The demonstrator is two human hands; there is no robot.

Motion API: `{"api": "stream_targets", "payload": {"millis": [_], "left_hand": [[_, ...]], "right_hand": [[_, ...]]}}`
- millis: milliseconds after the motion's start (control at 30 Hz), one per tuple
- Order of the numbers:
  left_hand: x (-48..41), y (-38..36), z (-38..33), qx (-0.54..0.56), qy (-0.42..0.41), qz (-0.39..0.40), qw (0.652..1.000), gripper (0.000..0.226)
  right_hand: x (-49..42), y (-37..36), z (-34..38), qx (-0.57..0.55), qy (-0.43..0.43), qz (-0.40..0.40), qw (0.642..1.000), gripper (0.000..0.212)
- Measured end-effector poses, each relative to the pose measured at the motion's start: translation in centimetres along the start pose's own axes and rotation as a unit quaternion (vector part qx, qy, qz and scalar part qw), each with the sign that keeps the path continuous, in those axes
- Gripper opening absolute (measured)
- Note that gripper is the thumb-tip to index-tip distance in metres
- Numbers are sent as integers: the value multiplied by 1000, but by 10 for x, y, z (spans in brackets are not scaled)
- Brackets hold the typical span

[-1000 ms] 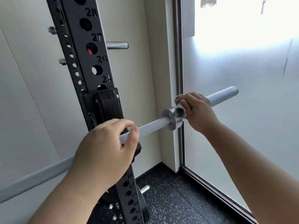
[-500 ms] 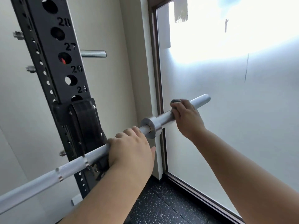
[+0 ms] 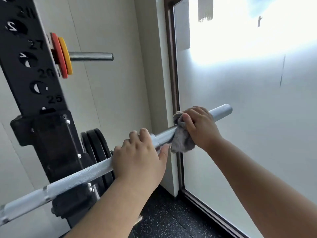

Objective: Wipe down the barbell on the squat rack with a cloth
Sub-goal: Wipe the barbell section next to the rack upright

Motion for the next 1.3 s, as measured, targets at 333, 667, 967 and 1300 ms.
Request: {"api": "stream_targets", "payload": {"millis": [333, 667, 967, 1300], "left_hand": [[-39, -11, -23, 46, 63, -44, 996, 39], [-56, -27, -86, -82, 6, -69, 994, 47], [-65, -40, -102, -112, 28, -64, 991, 50], [-81, -36, -99, -92, 90, -63, 990, 63]], "right_hand": [[13, -10, -8, -10, 271, -56, 961, 39], [-6, -9, -72, -54, 213, -91, 971, 29], [-32, 8, -170, -47, 187, -75, 978, 56], [-23, -2, -134, -91, 302, -51, 948, 39]]}}
Point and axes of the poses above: each hand's wrist, its own x-axis away from the middle knuckle, its own y-axis out of the back of the hand, z = x × y, the point moved 1 cm from there along -x, towards the middle knuckle, and after that the axes turned 1 degree about x, right-handed, at the moved point
